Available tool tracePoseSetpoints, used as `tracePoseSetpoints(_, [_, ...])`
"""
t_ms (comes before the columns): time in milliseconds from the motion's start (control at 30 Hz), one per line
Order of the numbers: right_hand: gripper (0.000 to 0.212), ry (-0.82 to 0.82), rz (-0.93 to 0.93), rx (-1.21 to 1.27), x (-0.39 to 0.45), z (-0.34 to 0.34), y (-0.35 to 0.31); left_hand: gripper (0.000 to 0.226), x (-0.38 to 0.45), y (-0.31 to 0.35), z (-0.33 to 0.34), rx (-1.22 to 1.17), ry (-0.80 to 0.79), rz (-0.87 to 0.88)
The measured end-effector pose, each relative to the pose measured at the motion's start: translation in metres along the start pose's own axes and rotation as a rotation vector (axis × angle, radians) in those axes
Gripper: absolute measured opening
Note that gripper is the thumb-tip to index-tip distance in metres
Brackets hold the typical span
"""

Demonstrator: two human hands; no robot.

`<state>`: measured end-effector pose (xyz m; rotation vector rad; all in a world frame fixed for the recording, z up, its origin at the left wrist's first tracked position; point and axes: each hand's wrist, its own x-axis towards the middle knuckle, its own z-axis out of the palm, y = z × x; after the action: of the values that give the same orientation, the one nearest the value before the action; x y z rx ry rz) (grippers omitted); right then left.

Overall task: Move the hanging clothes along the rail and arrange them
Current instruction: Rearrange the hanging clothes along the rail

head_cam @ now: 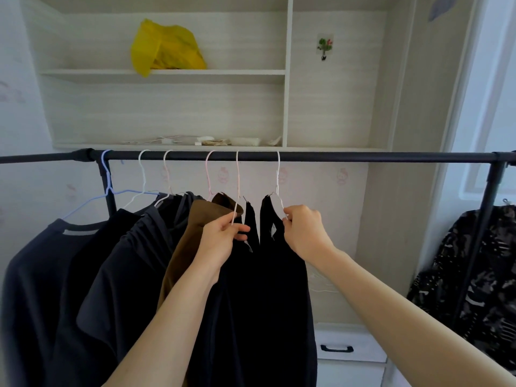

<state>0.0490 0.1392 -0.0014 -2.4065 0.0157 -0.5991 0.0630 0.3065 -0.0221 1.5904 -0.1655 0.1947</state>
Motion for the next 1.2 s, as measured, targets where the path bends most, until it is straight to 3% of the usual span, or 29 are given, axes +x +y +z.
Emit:
tracePoseSetpoints(267, [0.035, -0.085, -0.035, 0.0, -0.006, -0.008, 0.003, 0.058, -0.002, 0.006, -0.003, 0.128, 0.041, 0.057])
tracePoseSetpoints(433, [0.044, 0.011, -0.021, -0.038, -0.009, -0.023, 0.016, 0.052, -0.014, 0.018, 0.016, 0.28, 0.197, 0.315])
tracePoseSetpoints(567, [0.044, 0.088, 0.006, -0.089, -0.011, -0.052, 0.041, 0.044, -0.024, 0.033, 0.046, 0.29, 0.186, 0.478])
tracePoseSetpoints(733, [0.041, 0.178, 0.071, -0.135, -0.021, -0.107, 0.085, 0.038, -0.038, 0.049, 0.108, 0.243, 0.074, 0.539])
tracePoseSetpoints(1200, [0.035, 0.302, 0.172, -0.248, -0.099, -0.299, 0.248, 0.026, -0.114, 0.044, 0.354, 0.117, -0.144, 0.452])
